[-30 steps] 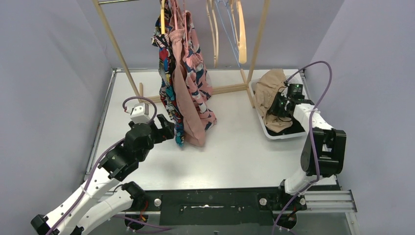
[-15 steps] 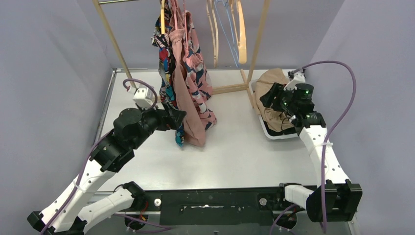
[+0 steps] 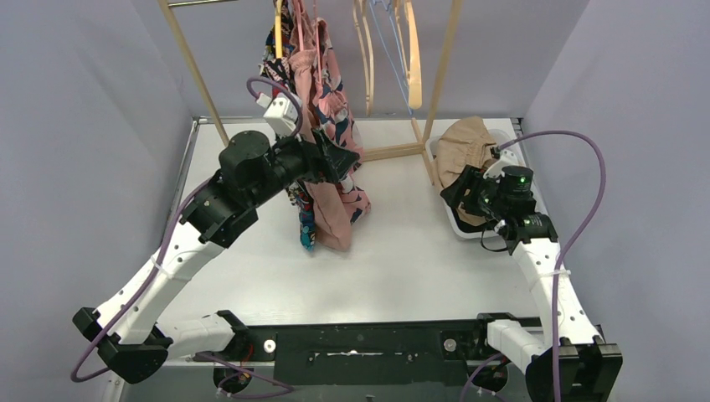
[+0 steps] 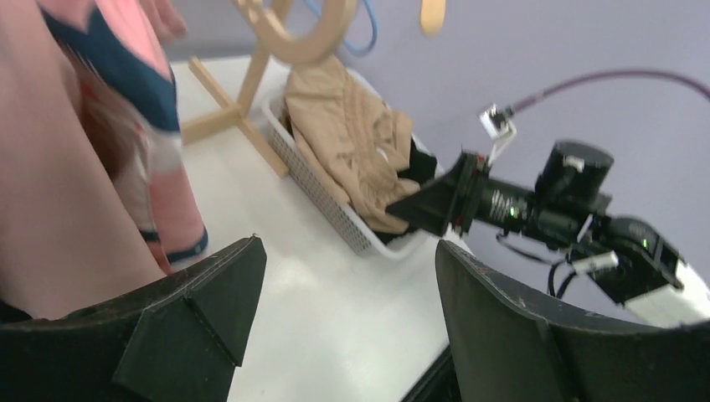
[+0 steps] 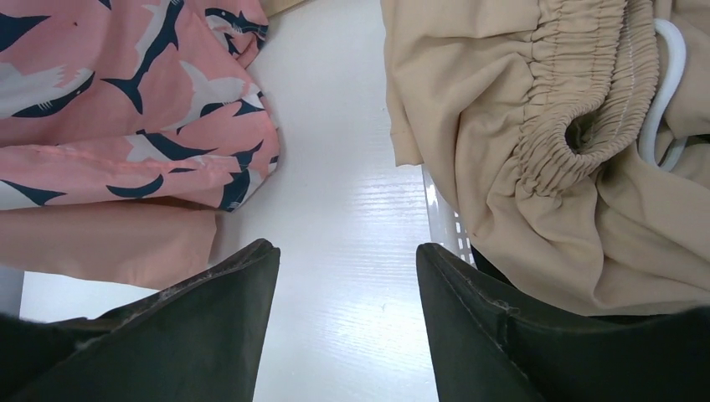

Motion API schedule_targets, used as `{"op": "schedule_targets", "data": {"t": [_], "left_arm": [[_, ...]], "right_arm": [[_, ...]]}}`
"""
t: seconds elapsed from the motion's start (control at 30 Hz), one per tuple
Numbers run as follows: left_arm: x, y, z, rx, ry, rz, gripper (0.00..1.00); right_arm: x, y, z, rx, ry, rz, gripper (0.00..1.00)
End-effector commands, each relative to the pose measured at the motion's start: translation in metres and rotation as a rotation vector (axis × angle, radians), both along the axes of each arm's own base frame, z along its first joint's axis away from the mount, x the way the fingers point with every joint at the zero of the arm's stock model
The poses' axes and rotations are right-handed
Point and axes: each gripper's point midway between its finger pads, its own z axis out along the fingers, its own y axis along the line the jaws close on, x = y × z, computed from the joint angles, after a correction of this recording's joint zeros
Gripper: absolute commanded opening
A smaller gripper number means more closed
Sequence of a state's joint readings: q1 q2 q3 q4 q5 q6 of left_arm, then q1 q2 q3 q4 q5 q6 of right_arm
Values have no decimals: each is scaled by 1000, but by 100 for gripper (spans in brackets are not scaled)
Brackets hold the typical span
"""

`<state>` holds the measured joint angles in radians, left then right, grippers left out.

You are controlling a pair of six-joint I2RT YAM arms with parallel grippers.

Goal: Remove the shorts from the hanger
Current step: Place the shorts in the basket, then pick up the hanger from the clothes rod.

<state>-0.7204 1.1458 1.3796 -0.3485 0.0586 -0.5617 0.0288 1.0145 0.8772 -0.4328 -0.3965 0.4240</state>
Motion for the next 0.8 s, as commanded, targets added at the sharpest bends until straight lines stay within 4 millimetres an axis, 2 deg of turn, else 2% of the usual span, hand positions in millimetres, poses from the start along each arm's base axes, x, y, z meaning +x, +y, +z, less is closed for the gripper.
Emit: {"op": "schedule_targets", "data": {"t": [0.0, 0.13, 0.3, 0.63, 0.77], "left_arm": [[29, 17, 54, -38, -115, 180, 73], [41, 35, 47, 13, -88, 298, 70], [48, 46, 49, 67, -105, 355, 67], [76, 43, 56, 148, -136, 429, 68], [87, 49, 54, 154, -134, 498, 67]], "right_arm": [[1, -5, 19, -39, -40, -14, 62], [-2, -12, 19, -81, -32, -28, 63], [-5, -19, 15, -116, -29, -41, 63], [-1, -20, 6, -134, -10, -34, 63], [-2, -22, 3, -149, 7, -30, 64]]}}
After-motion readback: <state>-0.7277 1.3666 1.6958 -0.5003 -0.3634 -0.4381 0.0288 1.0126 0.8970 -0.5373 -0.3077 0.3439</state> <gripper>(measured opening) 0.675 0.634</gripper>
